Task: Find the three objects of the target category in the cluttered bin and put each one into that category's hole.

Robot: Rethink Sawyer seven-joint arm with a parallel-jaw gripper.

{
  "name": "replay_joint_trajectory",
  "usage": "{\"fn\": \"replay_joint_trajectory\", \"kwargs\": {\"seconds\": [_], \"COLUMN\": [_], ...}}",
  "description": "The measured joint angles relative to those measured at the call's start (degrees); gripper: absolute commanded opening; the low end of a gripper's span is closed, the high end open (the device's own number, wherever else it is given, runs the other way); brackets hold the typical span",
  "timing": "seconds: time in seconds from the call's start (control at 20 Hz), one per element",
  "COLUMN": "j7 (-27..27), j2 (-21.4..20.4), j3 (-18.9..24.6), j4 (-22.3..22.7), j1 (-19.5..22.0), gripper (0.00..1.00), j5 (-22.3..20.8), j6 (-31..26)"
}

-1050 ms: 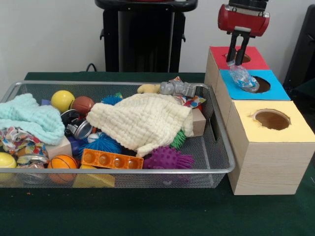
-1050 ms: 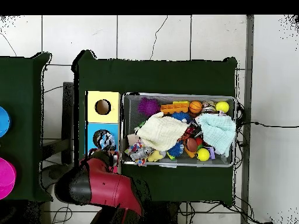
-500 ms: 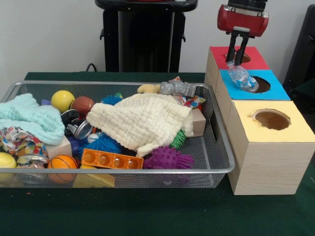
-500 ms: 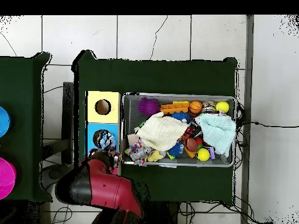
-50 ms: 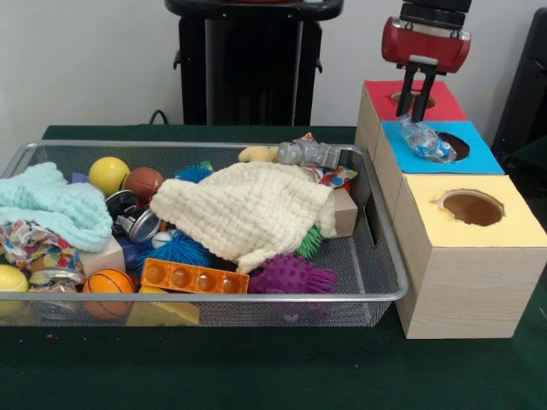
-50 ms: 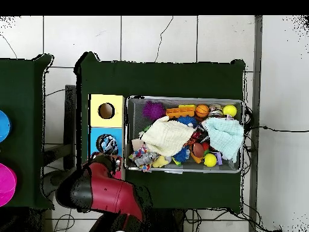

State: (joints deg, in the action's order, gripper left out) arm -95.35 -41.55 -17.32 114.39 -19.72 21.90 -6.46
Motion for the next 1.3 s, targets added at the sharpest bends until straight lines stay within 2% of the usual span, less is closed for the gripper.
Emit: {"fn": "replay_joint_trajectory", "kwargs": {"seconds": [0.65, 1.3], "j7": [0.0, 0.0], "j2": [3.8, 3.8], "j3": [0.0, 0.0], "j4": [-2.2, -2.4], "j1": [-1.7, -1.7], "gripper": [0.00, 0.00], "j5": [3.0, 3.3], "j6": [0.8, 0.8]}}
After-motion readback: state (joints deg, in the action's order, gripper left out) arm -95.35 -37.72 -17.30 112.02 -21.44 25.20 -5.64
